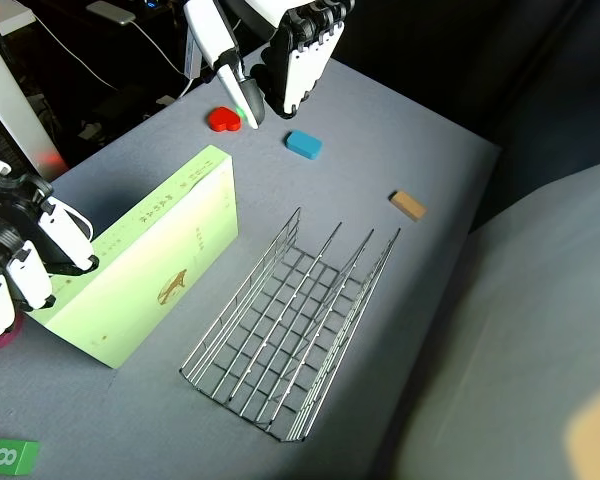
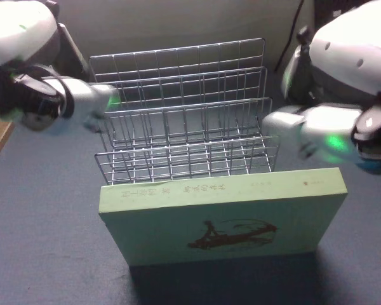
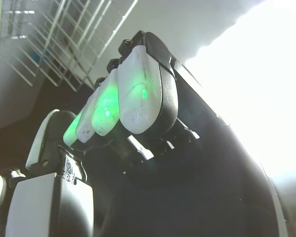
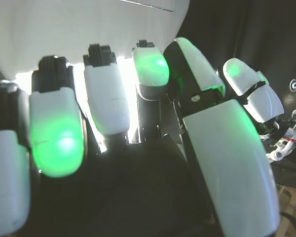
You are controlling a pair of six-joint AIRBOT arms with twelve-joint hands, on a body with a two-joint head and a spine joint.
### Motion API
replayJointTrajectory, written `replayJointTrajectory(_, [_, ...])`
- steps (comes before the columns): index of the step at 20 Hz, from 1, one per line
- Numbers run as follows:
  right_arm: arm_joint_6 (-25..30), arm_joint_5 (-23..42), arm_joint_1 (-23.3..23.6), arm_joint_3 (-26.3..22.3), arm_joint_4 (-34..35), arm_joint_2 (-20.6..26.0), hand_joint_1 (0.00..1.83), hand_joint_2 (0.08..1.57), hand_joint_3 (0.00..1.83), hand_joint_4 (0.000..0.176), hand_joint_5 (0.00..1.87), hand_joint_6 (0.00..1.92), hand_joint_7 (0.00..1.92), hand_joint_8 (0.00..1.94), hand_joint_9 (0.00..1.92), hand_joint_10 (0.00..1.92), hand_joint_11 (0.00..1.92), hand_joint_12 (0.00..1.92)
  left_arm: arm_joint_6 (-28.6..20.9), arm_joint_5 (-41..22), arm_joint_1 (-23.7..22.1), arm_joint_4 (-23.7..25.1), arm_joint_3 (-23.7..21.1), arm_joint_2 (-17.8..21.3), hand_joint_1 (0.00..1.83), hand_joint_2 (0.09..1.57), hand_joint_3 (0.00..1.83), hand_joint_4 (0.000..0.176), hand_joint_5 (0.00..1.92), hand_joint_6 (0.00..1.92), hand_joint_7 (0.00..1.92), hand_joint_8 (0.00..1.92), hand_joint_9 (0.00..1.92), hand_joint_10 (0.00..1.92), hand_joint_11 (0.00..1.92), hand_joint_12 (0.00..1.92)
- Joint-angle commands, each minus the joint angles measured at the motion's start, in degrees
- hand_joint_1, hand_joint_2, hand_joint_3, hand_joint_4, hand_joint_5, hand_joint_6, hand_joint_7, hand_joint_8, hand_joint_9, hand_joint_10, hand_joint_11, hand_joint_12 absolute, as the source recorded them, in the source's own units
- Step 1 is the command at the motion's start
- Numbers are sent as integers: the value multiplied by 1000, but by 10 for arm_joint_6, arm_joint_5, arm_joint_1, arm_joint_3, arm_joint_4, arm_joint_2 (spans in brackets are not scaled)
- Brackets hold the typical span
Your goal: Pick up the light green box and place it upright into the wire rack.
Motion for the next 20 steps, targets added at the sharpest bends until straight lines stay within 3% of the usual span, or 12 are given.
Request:
replayJointTrajectory(1, [3, 1, 9, -2, -34, -1, 173, 986, 44, 44, 163, 5, 214, 0, 150, 6, 0, 767, -2, 8, -6, 48, -3, -2, 147, 1170, 19, 57, 283, 13, 180, 5, 173, 17, 0, 501])
replayJointTrajectory(10, [-1, 3, 24, -2, -33, -17, 174, 1003, 15, 33, 178, 0, 254, 7, 187, 8, 0, 802, 13, 18, 3, 45, -13, 1, 133, 1183, 5, 58, 281, 1, 194, 0, 182, 1, 0, 483])
replayJointTrajectory(13, [-10, 5, 22, -2, -24, -32, 392, 949, 0, 26, 174, 0, 240, 0, 165, 0, 0, 733, 15, 17, 9, 56, -2, 6, 139, 1184, 4, 58, 291, 5, 203, 3, 187, 3, 0, 480])
replayJointTrajectory(16, [-56, 30, 33, 0, 30, -61, 501, 991, 8, 24, 128, 1, 185, 0, 116, 0, 0, 636, 15, 3, 14, 63, 10, 19, 148, 1183, 2, 57, 300, 6, 221, 9, 203, 8, 0, 485])
replayJointTrajectory(17, [-88, 38, 45, 9, 91, -85, 566, 996, 5, 23, 125, 1, 161, 1, 111, 0, 0, 605, 17, -17, 16, 69, 18, 32, 147, 1183, 2, 57, 309, 9, 228, 11, 210, 10, 0, 487])
replayJointTrajectory(19, [-113, 52, 56, 18, 140, -107, 595, 997, 2, 22, 116, 0, 152, 0, 89, 0, 0, 532, 21, -32, 18, 71, 24, 42, 148, 1183, 2, 57, 310, 8, 229, 10, 211, 9, 0, 488])
replayJointTrajectory(20, [-126, 60, 63, 23, 167, -117, 620, 987, 0, 13, 103, 0, 150, 0, 85, 0, 0, 507, 24, -41, 18, 73, 27, 49, 148, 1183, 2, 57, 310, 8, 229, 9, 211, 9, 0, 488])
